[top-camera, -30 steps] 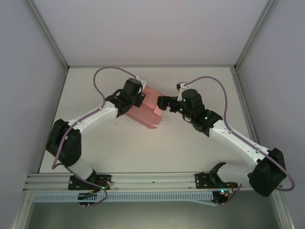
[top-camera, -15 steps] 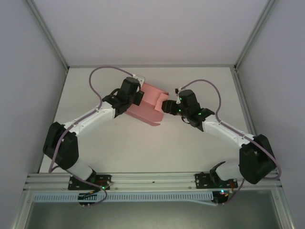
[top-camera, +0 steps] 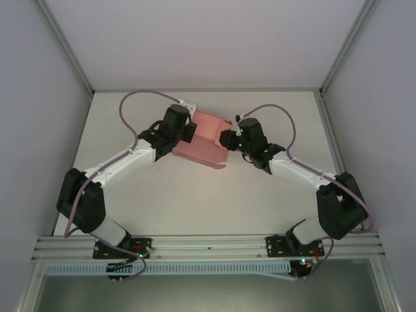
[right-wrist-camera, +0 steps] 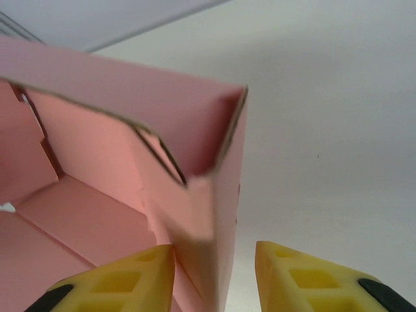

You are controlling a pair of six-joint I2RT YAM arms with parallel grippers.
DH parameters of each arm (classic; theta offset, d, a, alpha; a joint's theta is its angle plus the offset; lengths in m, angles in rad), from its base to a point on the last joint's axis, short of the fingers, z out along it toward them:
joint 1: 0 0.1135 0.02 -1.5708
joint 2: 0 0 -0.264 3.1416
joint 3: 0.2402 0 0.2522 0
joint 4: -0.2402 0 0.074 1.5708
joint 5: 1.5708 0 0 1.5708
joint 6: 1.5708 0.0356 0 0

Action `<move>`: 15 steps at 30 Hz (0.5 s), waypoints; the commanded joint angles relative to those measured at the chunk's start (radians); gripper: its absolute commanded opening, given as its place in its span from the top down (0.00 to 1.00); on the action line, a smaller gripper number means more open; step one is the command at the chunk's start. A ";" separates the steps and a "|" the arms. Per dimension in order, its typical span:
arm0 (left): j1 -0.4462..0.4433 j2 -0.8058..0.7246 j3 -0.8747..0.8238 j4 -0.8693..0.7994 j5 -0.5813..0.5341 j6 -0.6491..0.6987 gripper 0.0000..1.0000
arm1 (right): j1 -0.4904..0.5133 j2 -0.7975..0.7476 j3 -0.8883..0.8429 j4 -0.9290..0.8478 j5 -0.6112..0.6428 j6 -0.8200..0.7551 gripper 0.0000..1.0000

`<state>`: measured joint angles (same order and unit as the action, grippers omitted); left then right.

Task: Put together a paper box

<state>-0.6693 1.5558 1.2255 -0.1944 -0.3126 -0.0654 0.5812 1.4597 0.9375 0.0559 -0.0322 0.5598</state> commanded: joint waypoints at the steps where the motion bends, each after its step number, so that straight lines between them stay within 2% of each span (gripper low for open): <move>1: -0.008 -0.029 -0.003 0.026 0.010 -0.029 1.00 | -0.008 0.032 0.048 0.013 0.061 -0.006 0.62; 3: -0.011 -0.023 -0.001 0.029 -0.003 -0.042 1.00 | -0.007 0.050 0.055 0.013 0.074 0.003 0.63; 5: -0.012 -0.014 0.007 0.029 -0.022 -0.051 1.00 | -0.008 0.063 0.054 0.033 0.090 0.015 0.72; 7: -0.012 -0.004 0.018 0.022 -0.047 -0.067 1.00 | -0.007 0.075 0.062 0.027 0.104 0.018 0.76; 10: -0.009 0.024 0.027 0.033 -0.121 -0.100 1.00 | 0.001 0.101 0.087 -0.017 0.179 0.002 0.92; 12: -0.004 0.072 0.066 -0.012 -0.257 -0.145 1.00 | 0.020 0.123 0.120 -0.099 0.327 -0.025 0.97; 15: 0.011 0.181 0.166 -0.168 -0.541 -0.218 1.00 | 0.053 0.184 0.249 -0.382 0.679 -0.022 1.00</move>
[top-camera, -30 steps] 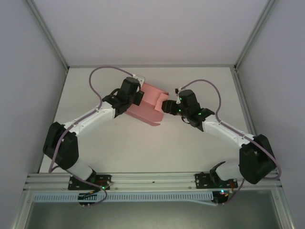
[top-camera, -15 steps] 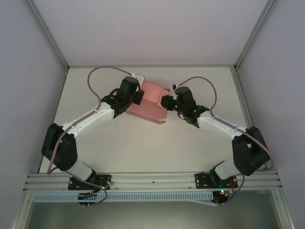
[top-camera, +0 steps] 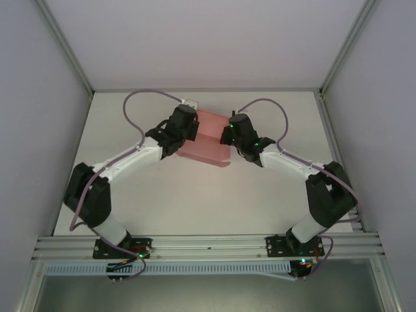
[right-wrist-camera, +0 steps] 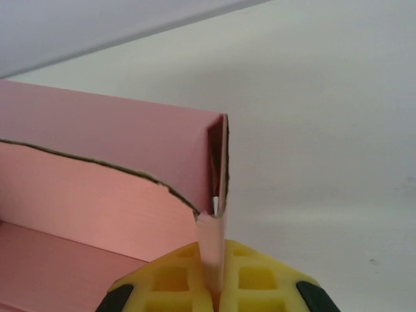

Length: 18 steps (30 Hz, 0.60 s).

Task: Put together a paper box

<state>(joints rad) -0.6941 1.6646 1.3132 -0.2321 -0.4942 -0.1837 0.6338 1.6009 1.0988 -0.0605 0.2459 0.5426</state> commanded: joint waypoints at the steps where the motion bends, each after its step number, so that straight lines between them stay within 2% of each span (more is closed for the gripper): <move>1: 0.052 0.114 0.118 -0.211 -0.429 -0.146 1.00 | 0.001 0.061 0.124 -0.351 0.491 0.001 1.00; 2: 0.073 0.144 0.153 -0.292 -0.466 -0.204 1.00 | 0.001 0.067 0.139 -0.397 0.563 0.011 1.00; 4: 0.115 0.184 0.178 -0.391 -0.526 -0.291 1.00 | -0.003 0.053 0.137 -0.434 0.631 0.037 0.99; 6: 0.136 0.202 0.187 -0.480 -0.598 -0.392 1.00 | -0.010 0.014 0.094 -0.370 0.615 0.032 1.00; 8: 0.145 0.224 0.202 -0.537 -0.616 -0.459 1.00 | -0.010 -0.021 0.041 -0.277 0.572 0.019 1.00; 11: 0.132 0.276 0.281 -0.667 -0.656 -0.563 1.00 | -0.001 -0.008 0.054 -0.284 0.572 0.015 1.00; 14: 0.098 0.304 0.330 -0.691 -0.649 -0.539 1.00 | 0.010 0.021 0.077 -0.284 0.567 -0.010 1.00; 18: 0.042 0.223 0.264 -0.498 -0.499 -0.367 1.00 | 0.011 0.053 0.084 -0.259 0.533 -0.016 0.98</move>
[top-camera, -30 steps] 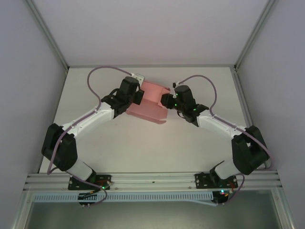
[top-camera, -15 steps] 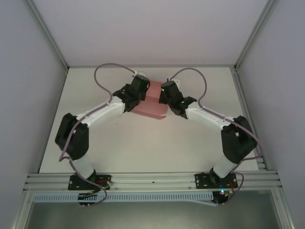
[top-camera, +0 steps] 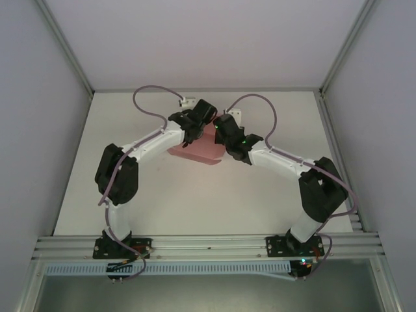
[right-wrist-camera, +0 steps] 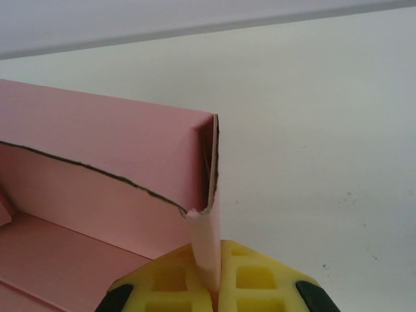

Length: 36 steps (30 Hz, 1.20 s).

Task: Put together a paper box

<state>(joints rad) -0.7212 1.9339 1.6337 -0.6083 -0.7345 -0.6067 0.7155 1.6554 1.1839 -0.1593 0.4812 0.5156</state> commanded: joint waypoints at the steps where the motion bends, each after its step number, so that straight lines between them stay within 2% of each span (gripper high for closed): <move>1: 0.049 -0.075 -0.075 -0.090 -0.249 0.065 1.00 | -0.070 0.012 0.008 -0.160 0.298 0.002 0.99; 7: 0.004 -0.142 -0.036 -0.148 -0.244 0.001 1.00 | -0.072 0.122 0.098 -0.307 0.447 0.020 0.98; 14: 0.002 -0.145 -0.017 -0.216 -0.231 -0.047 1.00 | -0.065 0.113 0.066 -0.301 0.592 0.077 0.96; 15: 0.002 -0.148 -0.018 -0.218 -0.216 -0.059 1.00 | -0.062 0.092 0.037 -0.248 0.579 0.080 0.96; 17: 0.003 -0.162 -0.031 -0.192 -0.179 -0.047 1.00 | -0.063 0.032 -0.076 -0.014 0.494 0.003 0.96; 18: 0.001 -0.172 -0.042 -0.175 -0.167 -0.041 1.00 | -0.062 -0.001 -0.139 0.110 0.455 -0.027 0.91; 20: -0.002 -0.187 -0.050 -0.157 -0.151 -0.033 1.00 | -0.068 -0.041 -0.207 0.240 0.380 -0.054 0.85; 23: -0.006 -0.212 -0.072 -0.102 -0.095 -0.003 1.00 | -0.070 -0.080 -0.272 0.383 0.255 -0.126 0.83; 25: -0.010 -0.227 -0.096 -0.050 -0.069 0.029 1.00 | -0.072 -0.109 -0.309 0.460 0.141 -0.158 0.69; 26: -0.011 -0.231 -0.104 -0.038 -0.057 0.039 1.00 | -0.074 -0.130 -0.329 0.497 0.055 -0.173 0.69; 28: -0.010 -0.231 -0.110 -0.026 -0.048 0.057 1.00 | -0.074 -0.173 -0.350 0.534 -0.097 -0.196 0.55; 30: -0.010 -0.230 -0.116 -0.022 -0.046 0.068 1.00 | -0.080 -0.220 -0.358 0.542 -0.240 -0.209 0.29; 32: -0.009 -0.231 -0.124 -0.022 -0.042 0.072 1.00 | -0.081 -0.266 -0.364 0.532 -0.307 -0.193 0.06; 33: -0.007 -0.233 -0.131 -0.023 -0.040 0.071 1.00 | -0.083 -0.287 -0.365 0.522 -0.337 -0.195 0.00; 36: -0.004 -0.247 -0.156 -0.006 -0.020 0.079 1.00 | -0.092 -0.339 -0.362 0.471 -0.382 -0.174 0.00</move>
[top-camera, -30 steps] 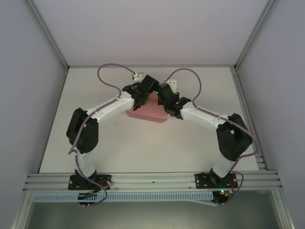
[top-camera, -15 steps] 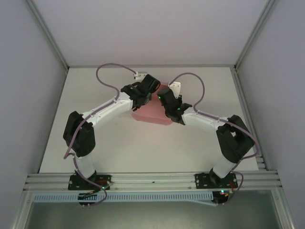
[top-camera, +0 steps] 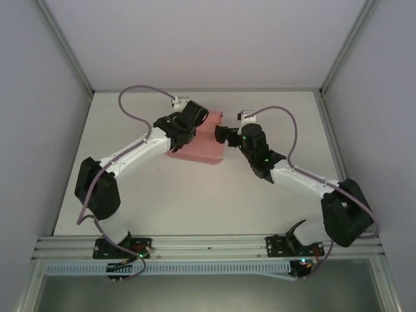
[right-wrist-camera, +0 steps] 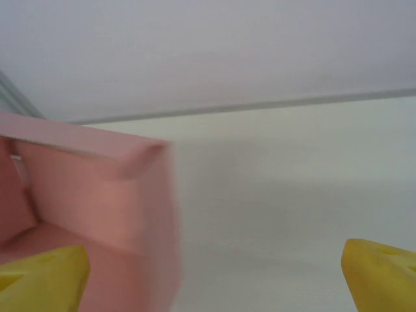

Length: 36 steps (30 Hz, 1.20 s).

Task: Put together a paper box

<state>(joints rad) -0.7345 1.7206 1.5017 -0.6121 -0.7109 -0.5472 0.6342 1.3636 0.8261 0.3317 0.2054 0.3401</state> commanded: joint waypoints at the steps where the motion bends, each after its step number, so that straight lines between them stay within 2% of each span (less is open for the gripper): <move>1: 0.011 -0.040 -0.033 0.003 -0.031 0.028 1.00 | -0.013 -0.064 -0.004 -0.038 -0.108 0.010 0.00; 4: 0.014 -0.064 -0.066 0.053 -0.003 0.084 1.00 | -0.034 -0.112 -0.019 -0.062 -0.171 0.031 0.00; 7: 0.015 -0.085 -0.100 0.115 0.063 0.229 1.00 | -0.057 -0.168 -0.034 -0.105 -0.223 0.078 0.00; 11: 0.033 -0.094 -0.115 0.116 0.147 0.332 1.00 | -0.082 -0.249 -0.047 -0.216 -0.207 0.103 0.00; 14: 0.040 -0.106 -0.134 0.128 0.241 0.385 1.00 | -0.101 -0.313 -0.047 -0.333 -0.164 0.121 0.00; 19: 0.046 -0.122 -0.181 0.121 0.506 0.563 1.00 | -0.133 -0.428 -0.070 -0.451 -0.124 0.139 0.00; 24: 0.048 -0.079 -0.184 0.039 0.646 0.727 1.00 | -0.144 -0.516 -0.089 -0.572 -0.096 0.140 0.00; 27: 0.036 -0.024 -0.192 0.025 0.687 0.795 1.00 | -0.149 -0.549 -0.103 -0.623 -0.073 0.139 0.00; 29: 0.021 0.031 -0.180 0.013 0.674 0.814 1.00 | -0.155 -0.564 -0.116 -0.640 -0.059 0.136 0.00; 36: -0.041 0.285 -0.057 -0.069 0.479 0.799 1.00 | -0.175 -0.584 -0.143 -0.675 -0.040 0.133 0.00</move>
<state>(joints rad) -0.7517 1.9247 1.4090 -0.5892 -0.1440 0.2245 0.4679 0.7959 0.6968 -0.3111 0.1326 0.4648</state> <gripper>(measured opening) 0.043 0.997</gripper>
